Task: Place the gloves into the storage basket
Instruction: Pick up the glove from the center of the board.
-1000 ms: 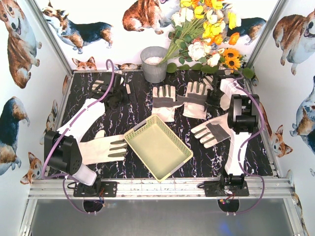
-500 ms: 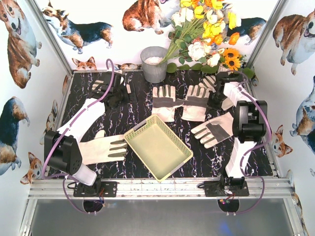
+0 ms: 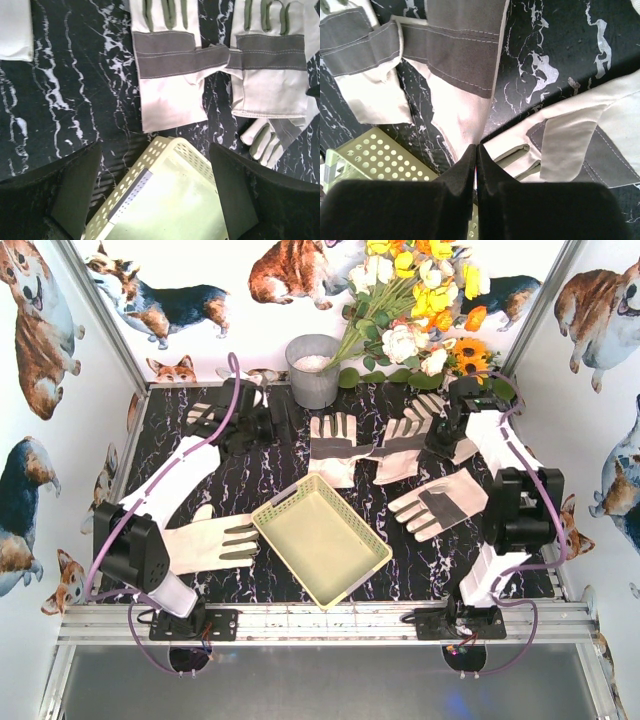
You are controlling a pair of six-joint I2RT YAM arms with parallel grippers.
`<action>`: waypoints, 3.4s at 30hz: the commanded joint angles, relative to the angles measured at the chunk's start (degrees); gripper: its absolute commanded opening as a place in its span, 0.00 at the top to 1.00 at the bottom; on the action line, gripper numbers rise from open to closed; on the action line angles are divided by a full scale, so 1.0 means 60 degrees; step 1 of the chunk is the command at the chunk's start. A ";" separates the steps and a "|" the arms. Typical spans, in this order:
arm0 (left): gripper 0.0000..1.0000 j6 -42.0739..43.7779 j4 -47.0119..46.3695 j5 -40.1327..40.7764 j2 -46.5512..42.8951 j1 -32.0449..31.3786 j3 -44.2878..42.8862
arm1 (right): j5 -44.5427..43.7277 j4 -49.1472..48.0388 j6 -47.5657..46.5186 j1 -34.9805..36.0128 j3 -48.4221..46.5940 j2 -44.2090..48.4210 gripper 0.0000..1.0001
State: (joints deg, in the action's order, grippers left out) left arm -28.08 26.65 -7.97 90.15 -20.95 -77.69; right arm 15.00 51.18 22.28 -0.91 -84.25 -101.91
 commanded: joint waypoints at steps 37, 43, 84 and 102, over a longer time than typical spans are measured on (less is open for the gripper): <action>0.17 0.0109 0.0761 -0.1005 0.1342 -0.0551 -0.1605 | -0.1261 -0.0233 -0.0299 0.0034 -0.1269 -0.1758 0.38; 0.17 0.0173 0.1235 -0.0930 0.1540 -0.0548 -0.1819 | -0.1183 -0.0372 -0.0445 0.0019 -0.1894 -0.2753 0.31; 0.16 -0.0159 0.0713 -0.0979 0.1184 -0.0545 -0.1083 | -0.1346 -0.0041 0.0141 -0.0010 -0.1240 -0.1833 1.00; 0.15 -0.0646 -0.0340 -0.2901 0.0477 -0.0348 -0.1153 | 0.0503 0.0149 0.0855 -0.0004 0.0211 0.3004 1.00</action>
State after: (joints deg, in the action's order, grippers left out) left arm -30.20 27.92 -21.32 98.19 -24.16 -85.49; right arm 12.69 52.75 25.89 -1.13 -83.07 -91.02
